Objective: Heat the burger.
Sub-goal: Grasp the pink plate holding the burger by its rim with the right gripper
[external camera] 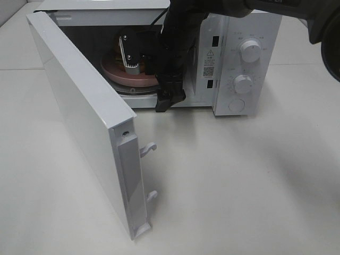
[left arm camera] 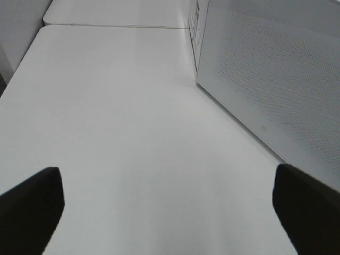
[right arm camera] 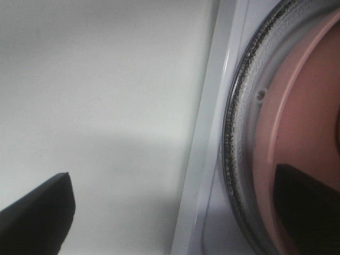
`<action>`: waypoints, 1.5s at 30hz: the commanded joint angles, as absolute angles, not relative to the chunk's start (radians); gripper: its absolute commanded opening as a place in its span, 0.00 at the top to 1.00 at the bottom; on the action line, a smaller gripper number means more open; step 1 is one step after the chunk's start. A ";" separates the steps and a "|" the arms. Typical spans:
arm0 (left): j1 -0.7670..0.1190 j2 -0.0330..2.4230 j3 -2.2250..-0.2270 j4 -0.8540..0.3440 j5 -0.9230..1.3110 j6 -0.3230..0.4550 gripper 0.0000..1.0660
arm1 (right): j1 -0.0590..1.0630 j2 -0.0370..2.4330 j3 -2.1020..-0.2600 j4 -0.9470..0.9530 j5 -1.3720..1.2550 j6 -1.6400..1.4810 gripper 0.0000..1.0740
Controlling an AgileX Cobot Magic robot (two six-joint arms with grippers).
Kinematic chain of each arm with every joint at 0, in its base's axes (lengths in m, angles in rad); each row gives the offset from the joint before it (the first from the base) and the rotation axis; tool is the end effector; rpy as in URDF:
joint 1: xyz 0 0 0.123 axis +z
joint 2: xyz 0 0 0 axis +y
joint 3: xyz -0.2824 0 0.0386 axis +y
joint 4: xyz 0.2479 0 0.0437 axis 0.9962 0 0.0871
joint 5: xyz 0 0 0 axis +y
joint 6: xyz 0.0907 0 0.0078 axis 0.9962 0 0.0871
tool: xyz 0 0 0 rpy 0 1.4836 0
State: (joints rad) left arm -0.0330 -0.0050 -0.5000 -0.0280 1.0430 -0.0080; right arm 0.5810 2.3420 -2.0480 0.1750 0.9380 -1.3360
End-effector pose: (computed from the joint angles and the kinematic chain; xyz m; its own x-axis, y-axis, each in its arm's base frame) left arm -0.0050 -0.0020 0.2786 -0.4364 -0.0077 -0.8997 0.0451 0.9985 -0.0304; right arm 0.4211 0.2918 0.1867 0.3067 -0.9157 -0.2598 -0.9126 -0.2053 -0.3537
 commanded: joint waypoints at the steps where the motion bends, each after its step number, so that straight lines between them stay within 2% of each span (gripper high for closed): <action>1: -0.030 -0.020 -0.499 -0.032 1.035 -0.012 0.06 | 0.588 2.361 -2.071 0.195 0.948 -1.331 0.07; 22: -0.030 -0.020 -0.499 -0.032 1.035 -0.012 0.06 | 0.590 2.370 -2.082 0.191 0.923 -1.268 0.07; 45: -0.030 -0.020 -0.499 -0.032 1.035 -0.012 0.06 | 0.589 2.379 -2.082 0.065 0.834 -1.066 0.07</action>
